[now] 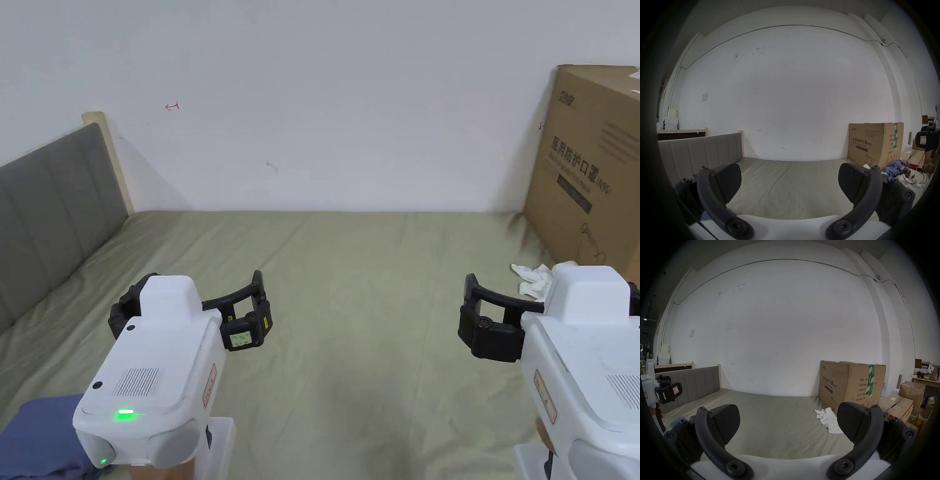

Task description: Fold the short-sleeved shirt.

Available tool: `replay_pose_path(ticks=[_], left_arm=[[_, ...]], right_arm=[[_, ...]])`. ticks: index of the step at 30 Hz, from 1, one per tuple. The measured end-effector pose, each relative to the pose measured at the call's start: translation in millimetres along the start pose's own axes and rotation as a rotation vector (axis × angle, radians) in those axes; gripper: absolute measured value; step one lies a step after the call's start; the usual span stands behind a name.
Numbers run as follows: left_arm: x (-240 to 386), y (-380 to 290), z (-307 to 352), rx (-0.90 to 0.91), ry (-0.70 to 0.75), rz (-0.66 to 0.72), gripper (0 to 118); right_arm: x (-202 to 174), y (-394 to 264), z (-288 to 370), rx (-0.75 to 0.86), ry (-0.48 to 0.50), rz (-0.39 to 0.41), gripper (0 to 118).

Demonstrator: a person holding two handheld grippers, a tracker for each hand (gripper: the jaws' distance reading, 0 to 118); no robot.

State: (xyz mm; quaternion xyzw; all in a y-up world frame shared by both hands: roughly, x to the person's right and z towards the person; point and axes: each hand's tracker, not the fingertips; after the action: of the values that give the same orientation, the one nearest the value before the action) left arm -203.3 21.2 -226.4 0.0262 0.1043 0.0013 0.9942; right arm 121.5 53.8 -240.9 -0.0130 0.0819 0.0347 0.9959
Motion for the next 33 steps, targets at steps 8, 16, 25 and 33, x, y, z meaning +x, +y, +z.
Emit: replay_pose_path(ticks=[8,16,25,33], left_arm=[[-0.8,0.8,0.5,0.004,0.002,-0.001,118],[-2.1,0.5,0.7,0.004,0.004,0.007,118],[-2.0,-0.1,0.3,0.003,0.005,0.005,118],[-2.4,0.0,1.0,0.002,0.000,0.008,118]], right_arm=[[-0.3,1.5,-0.3,0.006,-0.002,-0.005,118],[-1.7,2.0,-0.1,0.009,-0.003,0.003,118],[-2.9,1.4,-0.7,0.007,-0.005,0.003,118],[-8.7,5.1,-7.1,-0.043,-0.074,0.008,118]])
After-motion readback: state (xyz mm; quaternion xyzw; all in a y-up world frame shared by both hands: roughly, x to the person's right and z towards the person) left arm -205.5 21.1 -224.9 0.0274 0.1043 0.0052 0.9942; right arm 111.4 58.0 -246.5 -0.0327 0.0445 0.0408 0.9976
